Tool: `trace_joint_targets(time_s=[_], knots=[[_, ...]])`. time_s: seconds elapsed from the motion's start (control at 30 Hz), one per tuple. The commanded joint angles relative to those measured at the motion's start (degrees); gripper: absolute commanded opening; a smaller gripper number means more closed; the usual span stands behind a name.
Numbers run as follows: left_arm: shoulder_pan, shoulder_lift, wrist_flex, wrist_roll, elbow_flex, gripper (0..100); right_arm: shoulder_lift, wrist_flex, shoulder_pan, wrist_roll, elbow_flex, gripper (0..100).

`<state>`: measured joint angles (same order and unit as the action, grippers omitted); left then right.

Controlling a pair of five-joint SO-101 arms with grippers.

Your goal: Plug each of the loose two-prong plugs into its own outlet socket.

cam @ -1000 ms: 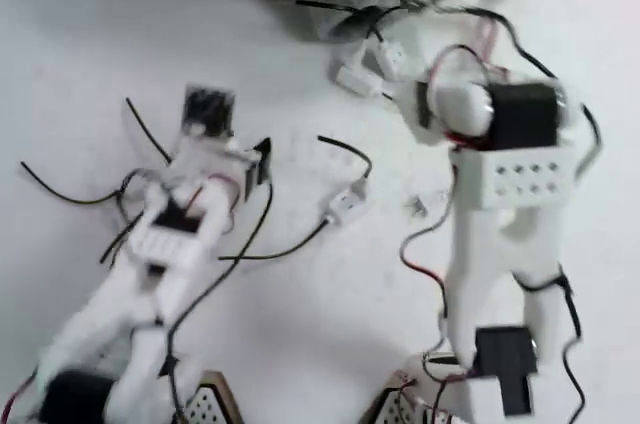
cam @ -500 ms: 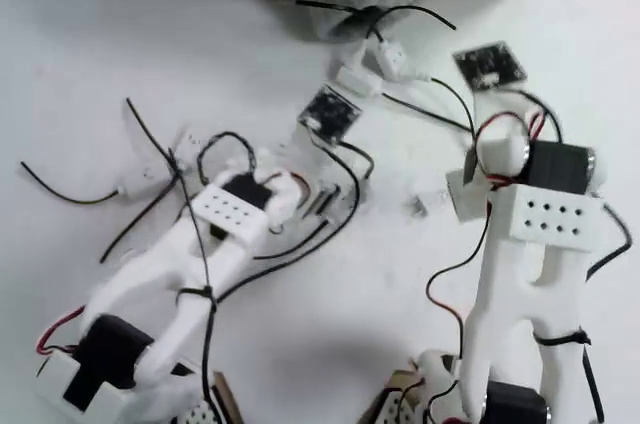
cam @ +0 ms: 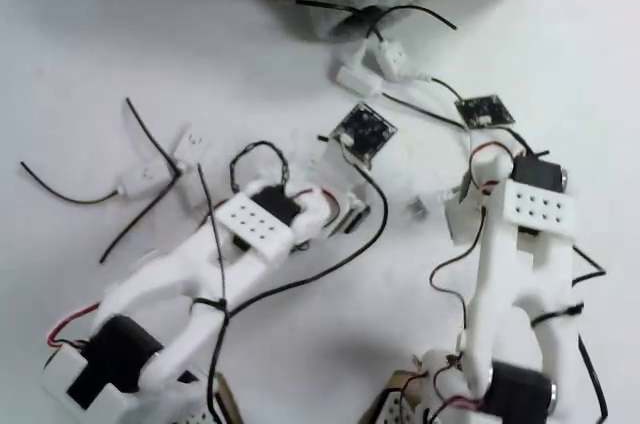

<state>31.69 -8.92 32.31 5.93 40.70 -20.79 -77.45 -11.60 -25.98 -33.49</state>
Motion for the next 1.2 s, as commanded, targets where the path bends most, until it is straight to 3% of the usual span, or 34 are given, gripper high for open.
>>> trace_joint_targets(time_s=[0.0,0.1,0.33,0.67,1.17], knots=[[1.2,2.2,-0.1,-0.7,-4.4,21,5.7,4.7,0.5,0.5,-0.1,28.6],[1.4,8.9,1.6,-0.7,-9.1,21,9.9,5.7,1.8,0.5,0.5,28.5],[1.4,23.4,16.4,-0.6,-27.9,21,12.9,8.7,2.0,2.9,0.7,28.5],[1.0,35.2,28.7,-0.9,-43.9,21,13.0,8.7,2.0,2.9,0.3,28.4],[-0.6,30.9,34.4,-0.4,-46.5,21,13.0,8.8,2.2,2.8,0.2,28.4]])
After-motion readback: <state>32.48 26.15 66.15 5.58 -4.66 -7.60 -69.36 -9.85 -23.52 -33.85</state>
